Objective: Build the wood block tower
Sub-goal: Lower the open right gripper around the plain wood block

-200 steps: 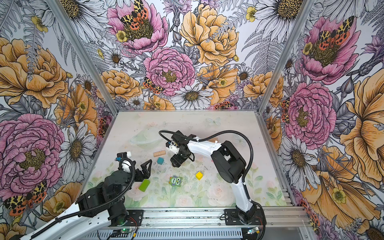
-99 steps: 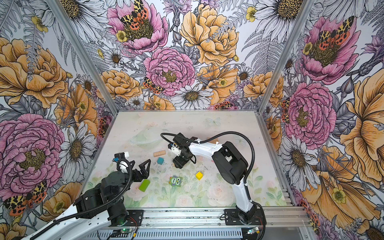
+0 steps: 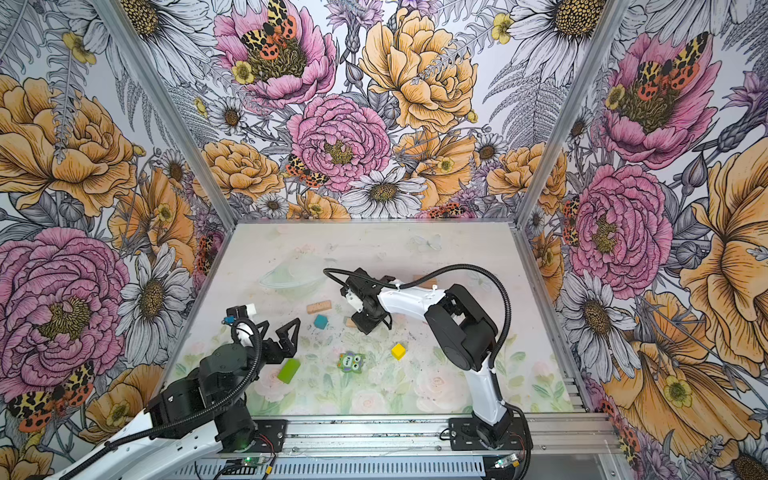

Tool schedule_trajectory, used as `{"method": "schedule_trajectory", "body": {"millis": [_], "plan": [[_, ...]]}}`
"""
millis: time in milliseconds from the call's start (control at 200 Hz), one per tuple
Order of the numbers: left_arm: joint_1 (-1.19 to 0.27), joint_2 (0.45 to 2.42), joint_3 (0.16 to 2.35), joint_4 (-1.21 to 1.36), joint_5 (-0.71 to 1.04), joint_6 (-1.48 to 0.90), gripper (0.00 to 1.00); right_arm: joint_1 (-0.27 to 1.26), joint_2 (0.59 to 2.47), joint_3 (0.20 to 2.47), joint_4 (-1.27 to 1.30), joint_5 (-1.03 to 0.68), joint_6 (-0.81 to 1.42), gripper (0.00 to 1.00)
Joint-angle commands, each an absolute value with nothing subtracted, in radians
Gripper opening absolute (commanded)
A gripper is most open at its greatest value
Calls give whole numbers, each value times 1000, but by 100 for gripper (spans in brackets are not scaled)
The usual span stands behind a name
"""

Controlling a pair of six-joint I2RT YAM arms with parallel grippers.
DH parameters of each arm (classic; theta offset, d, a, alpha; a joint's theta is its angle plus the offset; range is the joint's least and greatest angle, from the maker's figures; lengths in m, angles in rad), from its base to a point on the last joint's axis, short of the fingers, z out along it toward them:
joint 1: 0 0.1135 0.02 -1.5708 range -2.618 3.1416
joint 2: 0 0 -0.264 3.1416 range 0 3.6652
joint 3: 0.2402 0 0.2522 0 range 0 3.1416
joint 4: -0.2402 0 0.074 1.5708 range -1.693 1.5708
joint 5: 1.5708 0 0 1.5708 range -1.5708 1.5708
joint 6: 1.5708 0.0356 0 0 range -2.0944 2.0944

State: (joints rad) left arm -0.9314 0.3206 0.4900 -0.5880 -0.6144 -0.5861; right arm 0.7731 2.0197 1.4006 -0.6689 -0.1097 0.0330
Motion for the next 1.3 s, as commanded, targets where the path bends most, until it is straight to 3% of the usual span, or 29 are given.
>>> {"method": "schedule_trajectory", "body": {"millis": [0,255,691,1296], "plan": [[-924,313,489,-598,-625,-584,99,781,1984,1377,-689,-54,67,45],[-922,316,494,-597,-629,-577,99,784,1959,1354,-689,-43,99,44],[-916,352,514,-596,-627,-573,99,788,1937,1402,-706,-31,12,57],[-868,376,514,-592,-570,-571,99,819,2059,1508,-721,-117,-24,56]]}}
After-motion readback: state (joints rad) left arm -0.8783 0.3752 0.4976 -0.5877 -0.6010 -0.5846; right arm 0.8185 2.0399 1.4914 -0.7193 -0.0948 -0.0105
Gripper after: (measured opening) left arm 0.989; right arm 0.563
